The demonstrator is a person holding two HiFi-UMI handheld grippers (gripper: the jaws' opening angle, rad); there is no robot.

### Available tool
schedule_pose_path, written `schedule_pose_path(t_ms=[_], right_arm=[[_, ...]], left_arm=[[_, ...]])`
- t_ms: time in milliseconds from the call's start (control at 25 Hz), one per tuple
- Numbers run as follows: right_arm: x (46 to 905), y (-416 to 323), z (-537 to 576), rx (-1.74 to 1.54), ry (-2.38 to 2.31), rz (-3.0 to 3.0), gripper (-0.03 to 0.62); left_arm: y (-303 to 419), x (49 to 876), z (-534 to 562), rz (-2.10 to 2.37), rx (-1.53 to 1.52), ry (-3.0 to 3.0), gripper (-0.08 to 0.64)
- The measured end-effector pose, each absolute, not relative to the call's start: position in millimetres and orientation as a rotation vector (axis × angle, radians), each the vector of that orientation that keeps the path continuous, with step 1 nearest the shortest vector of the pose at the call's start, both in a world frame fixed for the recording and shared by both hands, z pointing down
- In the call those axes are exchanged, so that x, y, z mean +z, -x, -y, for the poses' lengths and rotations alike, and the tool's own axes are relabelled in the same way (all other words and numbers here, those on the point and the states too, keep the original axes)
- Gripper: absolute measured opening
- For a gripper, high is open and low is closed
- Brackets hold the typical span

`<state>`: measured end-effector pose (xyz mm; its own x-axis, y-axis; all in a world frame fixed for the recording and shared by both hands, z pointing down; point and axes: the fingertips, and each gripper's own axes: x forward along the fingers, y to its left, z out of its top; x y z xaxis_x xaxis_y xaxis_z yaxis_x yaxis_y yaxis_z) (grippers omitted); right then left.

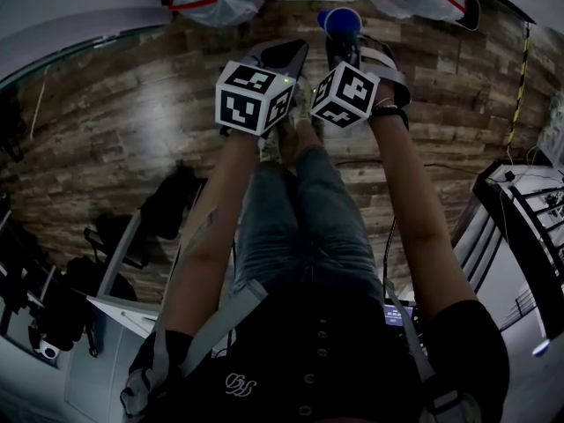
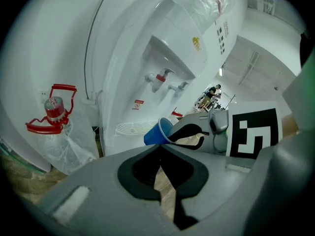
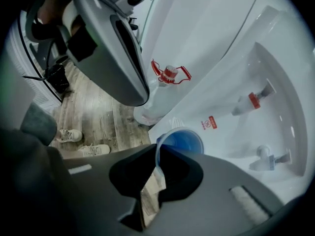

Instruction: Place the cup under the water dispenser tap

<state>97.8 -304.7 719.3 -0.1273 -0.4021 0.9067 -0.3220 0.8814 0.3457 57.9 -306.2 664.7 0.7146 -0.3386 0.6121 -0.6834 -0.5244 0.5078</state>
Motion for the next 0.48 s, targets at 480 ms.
schedule_pose_path(t_ms=[480], right_arm=[[758.1,-94.7,334.5,-0.093,-0.475,1.728,0.021]], left_arm=[[-62.3,683.7,328.8,0.814,0.547,-2.2,0.005]])
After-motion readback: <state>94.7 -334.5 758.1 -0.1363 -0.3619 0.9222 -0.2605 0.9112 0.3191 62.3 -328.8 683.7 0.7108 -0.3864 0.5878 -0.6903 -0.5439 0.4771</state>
